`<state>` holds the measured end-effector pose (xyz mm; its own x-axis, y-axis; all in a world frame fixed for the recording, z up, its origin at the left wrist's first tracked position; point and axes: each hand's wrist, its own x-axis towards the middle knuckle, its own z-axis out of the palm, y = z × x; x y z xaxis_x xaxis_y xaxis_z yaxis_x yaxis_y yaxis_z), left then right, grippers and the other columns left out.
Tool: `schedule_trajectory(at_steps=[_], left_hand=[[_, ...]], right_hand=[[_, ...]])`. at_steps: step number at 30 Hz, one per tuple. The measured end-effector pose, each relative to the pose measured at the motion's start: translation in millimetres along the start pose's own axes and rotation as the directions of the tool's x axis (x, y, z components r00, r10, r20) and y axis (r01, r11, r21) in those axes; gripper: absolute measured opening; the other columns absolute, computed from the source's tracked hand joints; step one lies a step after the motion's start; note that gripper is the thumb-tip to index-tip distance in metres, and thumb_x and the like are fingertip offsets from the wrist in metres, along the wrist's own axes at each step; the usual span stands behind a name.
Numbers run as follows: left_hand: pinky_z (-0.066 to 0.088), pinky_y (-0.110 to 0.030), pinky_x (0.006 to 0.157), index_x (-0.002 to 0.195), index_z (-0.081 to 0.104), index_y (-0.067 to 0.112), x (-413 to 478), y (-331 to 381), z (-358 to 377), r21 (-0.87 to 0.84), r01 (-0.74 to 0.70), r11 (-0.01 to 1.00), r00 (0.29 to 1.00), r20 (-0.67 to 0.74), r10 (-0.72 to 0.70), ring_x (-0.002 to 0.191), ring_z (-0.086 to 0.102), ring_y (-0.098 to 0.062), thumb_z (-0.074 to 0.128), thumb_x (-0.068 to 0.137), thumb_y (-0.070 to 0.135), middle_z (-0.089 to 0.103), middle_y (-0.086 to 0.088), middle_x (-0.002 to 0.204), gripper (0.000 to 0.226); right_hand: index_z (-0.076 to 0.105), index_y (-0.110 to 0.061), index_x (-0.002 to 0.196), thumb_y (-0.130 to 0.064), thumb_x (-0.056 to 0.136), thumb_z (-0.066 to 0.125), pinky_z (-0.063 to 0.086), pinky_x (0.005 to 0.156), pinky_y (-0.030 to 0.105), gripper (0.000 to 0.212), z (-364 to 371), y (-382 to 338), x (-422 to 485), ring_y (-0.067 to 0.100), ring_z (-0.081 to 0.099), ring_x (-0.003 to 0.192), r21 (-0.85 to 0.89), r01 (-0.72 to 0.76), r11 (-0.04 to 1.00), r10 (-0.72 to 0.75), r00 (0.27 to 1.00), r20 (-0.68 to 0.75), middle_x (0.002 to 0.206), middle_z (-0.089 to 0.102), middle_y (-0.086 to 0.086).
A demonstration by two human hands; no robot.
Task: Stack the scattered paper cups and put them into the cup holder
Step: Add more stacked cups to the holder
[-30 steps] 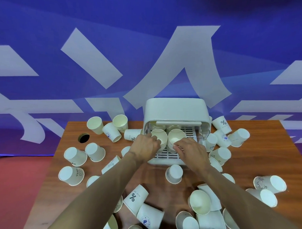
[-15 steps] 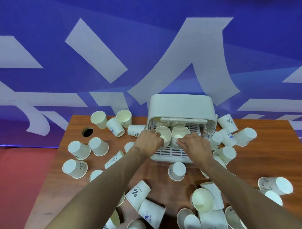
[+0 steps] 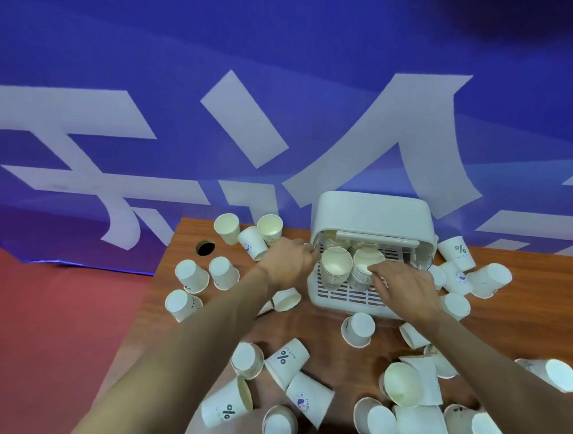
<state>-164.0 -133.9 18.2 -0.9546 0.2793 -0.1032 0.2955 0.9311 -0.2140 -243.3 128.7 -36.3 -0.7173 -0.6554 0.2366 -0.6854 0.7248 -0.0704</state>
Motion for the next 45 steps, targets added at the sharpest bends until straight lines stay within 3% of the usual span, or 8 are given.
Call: schedule_trajectory(at_steps=[7,14,17,22,25,30,38,45], left_hand=[[0.032,-0.030,0.055,0.093,0.059,0.022,-60.5,-61.3,-8.3,0.122,0.189,0.974,0.977,0.076,-0.199,0.076,0.061,-0.022,0.050,0.093,0.026,0.067,0.000,0.089,0.010],[0.025,-0.027,0.046,0.092,0.060,0.023,-136.0,-114.2,-25.7,0.129,0.320,0.939,0.946,0.013,-0.324,0.062,0.050,-0.020,0.050,0.094,0.025,0.065,0.002,0.082,0.010],[0.043,-0.029,0.053,0.092,0.059,0.021,-163.3,-129.6,-23.6,0.112,0.321,0.940,0.945,0.028,-0.326,0.067,0.056,-0.020,0.050,0.094,0.025,0.064,0.001,0.083,0.010],[0.026,-0.026,0.049,0.086,0.060,0.022,-220.9,-157.0,-7.2,0.064,0.343,0.937,0.937,0.045,-0.346,0.064,0.052,-0.023,0.050,0.089,0.013,0.067,0.001,0.083,0.014],[0.028,-0.030,0.052,0.081,0.049,0.022,-248.9,-174.3,10.9,0.021,0.393,0.919,0.917,0.057,-0.394,0.073,0.059,-0.024,0.049,0.090,0.014,0.066,0.000,0.086,0.012],[0.030,-0.031,0.053,0.098,0.061,0.021,-276.0,-196.1,42.5,0.068,0.447,0.892,0.889,0.081,-0.451,0.081,0.058,-0.019,0.043,0.095,0.020,0.063,0.003,0.091,0.019],[0.027,-0.030,0.051,0.094,0.059,0.021,-273.2,-207.7,83.0,-0.002,0.480,0.877,0.872,0.105,-0.478,0.080,0.057,-0.019,0.044,0.093,0.015,0.062,0.003,0.090,0.016],[0.031,-0.030,0.053,0.102,0.057,0.020,-237.0,-220.7,113.8,-0.085,0.522,0.848,0.852,0.095,-0.515,0.087,0.058,-0.019,0.044,0.095,0.018,0.061,0.003,0.098,0.014]], right_hand=[[0.064,-0.032,0.088,-0.029,0.088,0.058,0.048,0.051,0.031,0.006,-28.1,-33.7,-3.2,0.014,0.063,0.073,-0.149,0.104,0.983,-0.065,0.967,0.245,0.078,0.066,-0.010],[0.064,-0.031,0.103,-0.033,0.092,0.046,0.049,0.064,0.032,0.021,-46.6,-114.3,19.6,0.016,0.065,0.089,-0.149,0.134,0.980,-0.077,0.938,0.337,0.098,0.070,-0.009],[0.062,-0.030,0.105,-0.033,0.091,0.044,0.047,0.068,0.033,0.023,-40.0,-154.0,30.8,0.018,0.064,0.098,-0.119,0.182,0.976,-0.125,0.918,0.377,0.105,0.069,-0.007],[0.061,-0.031,0.114,-0.034,0.094,0.048,0.050,0.078,0.033,0.025,-28.7,-231.7,62.6,0.017,0.061,0.108,-0.038,0.214,0.976,-0.183,0.902,0.391,0.116,0.066,-0.005],[0.059,-0.028,0.110,-0.030,0.092,0.050,0.052,0.077,0.035,0.021,-21.8,-271.7,76.7,0.020,0.061,0.102,0.011,0.238,0.971,-0.223,0.893,0.390,0.113,0.064,0.000],[0.060,-0.027,0.115,-0.027,0.091,0.050,0.056,0.078,0.038,0.026,-3.2,-314.6,100.9,0.020,0.063,0.101,0.037,0.315,0.948,-0.304,0.867,0.394,0.109,0.066,0.000],[0.060,-0.030,0.123,-0.030,0.092,0.050,0.052,0.084,0.032,0.032,40.2,-333.5,138.8,0.015,0.058,0.108,0.059,0.327,0.943,-0.320,0.844,0.430,0.119,0.065,-0.003],[0.060,-0.028,0.107,-0.033,0.090,0.054,0.043,0.072,0.029,0.019,66.3,-323.3,173.0,0.015,0.058,0.102,0.079,0.274,0.958,-0.281,0.860,0.425,0.111,0.065,-0.005]])
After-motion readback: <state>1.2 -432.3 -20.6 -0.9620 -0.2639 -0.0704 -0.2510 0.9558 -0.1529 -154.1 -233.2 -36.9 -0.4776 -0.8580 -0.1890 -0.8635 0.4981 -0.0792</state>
